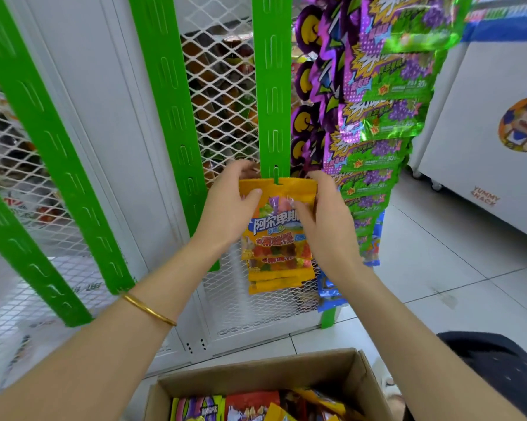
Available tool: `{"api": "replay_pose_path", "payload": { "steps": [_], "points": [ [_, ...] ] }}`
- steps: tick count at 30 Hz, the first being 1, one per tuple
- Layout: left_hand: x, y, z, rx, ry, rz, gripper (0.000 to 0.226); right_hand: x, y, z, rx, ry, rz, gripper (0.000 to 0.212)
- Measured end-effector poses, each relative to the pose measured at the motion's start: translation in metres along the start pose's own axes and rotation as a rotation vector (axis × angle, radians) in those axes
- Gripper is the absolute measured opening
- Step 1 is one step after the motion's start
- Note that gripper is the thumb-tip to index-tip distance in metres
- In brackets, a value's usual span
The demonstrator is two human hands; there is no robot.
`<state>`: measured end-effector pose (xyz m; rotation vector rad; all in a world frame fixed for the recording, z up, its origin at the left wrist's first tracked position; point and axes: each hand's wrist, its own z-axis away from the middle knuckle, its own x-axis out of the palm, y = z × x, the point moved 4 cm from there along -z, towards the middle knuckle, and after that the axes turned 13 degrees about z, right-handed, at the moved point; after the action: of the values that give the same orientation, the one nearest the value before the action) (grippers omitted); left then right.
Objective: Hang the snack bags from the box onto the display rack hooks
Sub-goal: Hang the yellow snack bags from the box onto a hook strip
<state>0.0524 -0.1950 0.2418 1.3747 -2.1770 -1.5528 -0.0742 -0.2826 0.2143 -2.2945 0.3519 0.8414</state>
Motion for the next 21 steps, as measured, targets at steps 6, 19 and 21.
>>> {"api": "replay_pose_path", "payload": {
  "steps": [6, 19, 21],
  "points": [
    [-0.009, -0.026, 0.059, 0.100, 0.136, -0.053, 0.059, 0.026, 0.053, 0.090, 0.243, -0.055, -0.043, 0.039],
    [0.010, -0.100, 0.154, -0.232, -0.145, -0.014, 0.044, 0.155, 0.114, 0.252, -0.022, -1.355, 0.402, 0.040],
    [0.009, -0.104, 0.155, -0.270, -0.144, -0.010, 0.043, 0.163, 0.112, 0.263, 0.014, -1.364, 0.373, 0.048]
  ]
}}
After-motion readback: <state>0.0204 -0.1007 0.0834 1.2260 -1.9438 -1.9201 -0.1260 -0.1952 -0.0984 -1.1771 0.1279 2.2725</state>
